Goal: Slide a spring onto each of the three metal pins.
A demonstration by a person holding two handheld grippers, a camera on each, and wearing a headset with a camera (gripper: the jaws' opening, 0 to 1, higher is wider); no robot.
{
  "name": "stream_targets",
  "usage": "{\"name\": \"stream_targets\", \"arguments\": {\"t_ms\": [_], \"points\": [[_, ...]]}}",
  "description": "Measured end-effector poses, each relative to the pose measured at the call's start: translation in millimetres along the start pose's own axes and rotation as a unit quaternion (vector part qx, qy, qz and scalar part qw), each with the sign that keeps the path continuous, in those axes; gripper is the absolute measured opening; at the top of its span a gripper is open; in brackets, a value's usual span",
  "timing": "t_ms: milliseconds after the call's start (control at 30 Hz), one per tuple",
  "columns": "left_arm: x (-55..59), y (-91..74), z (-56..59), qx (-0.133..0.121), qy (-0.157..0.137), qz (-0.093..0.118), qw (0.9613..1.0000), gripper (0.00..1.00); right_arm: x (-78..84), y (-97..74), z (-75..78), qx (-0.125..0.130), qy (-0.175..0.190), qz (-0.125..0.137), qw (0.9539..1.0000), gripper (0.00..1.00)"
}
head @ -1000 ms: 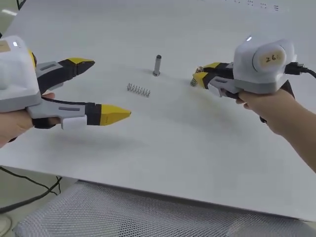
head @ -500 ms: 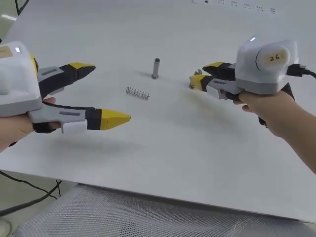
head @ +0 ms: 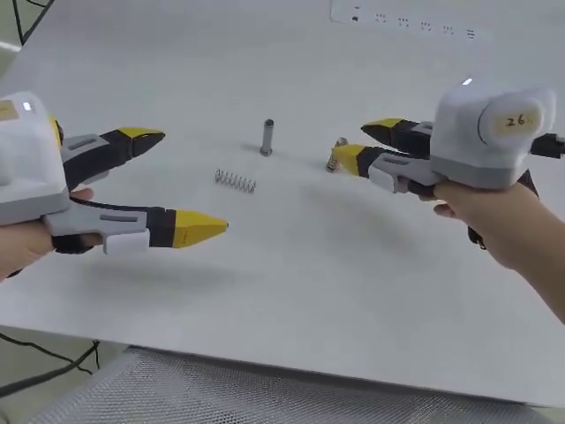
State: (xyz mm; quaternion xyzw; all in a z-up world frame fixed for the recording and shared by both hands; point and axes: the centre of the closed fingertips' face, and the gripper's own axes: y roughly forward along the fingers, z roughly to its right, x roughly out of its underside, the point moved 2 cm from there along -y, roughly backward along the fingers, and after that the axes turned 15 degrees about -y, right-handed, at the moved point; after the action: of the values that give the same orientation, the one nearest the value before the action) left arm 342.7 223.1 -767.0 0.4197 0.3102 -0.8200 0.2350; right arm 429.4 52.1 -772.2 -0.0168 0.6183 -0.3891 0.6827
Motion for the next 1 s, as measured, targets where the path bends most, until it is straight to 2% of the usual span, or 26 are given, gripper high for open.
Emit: {"name": "stream_targets", "arguments": {"t_ms": [467,700,800,1000], "points": [[-1.9,3.3,0.4,0.002,0.002,0.0,1.0,0.92,1.7,-29.7,-7.6,0.004,0.004,0.02,0.9998,0.33],[-3.2,4.3,1.8,0.003,0.002,0.002,1.0,0.92,8.4,-35.3,-18.2,-0.002,0.012,0.019,0.9997,0.32],[-3.2,2.6,1.1,0.003,0.003,0.003,1.0,0.92,15.2,-35.9,-24.1,-0.006,0.018,0.01,0.9998,0.32],[0.0,-0.5,-0.9,-0.001,0.0,0.002,1.0,0.92,20.3,-36.2,-30.1,-0.011,0.02,0.006,0.9997,0.32]]}}
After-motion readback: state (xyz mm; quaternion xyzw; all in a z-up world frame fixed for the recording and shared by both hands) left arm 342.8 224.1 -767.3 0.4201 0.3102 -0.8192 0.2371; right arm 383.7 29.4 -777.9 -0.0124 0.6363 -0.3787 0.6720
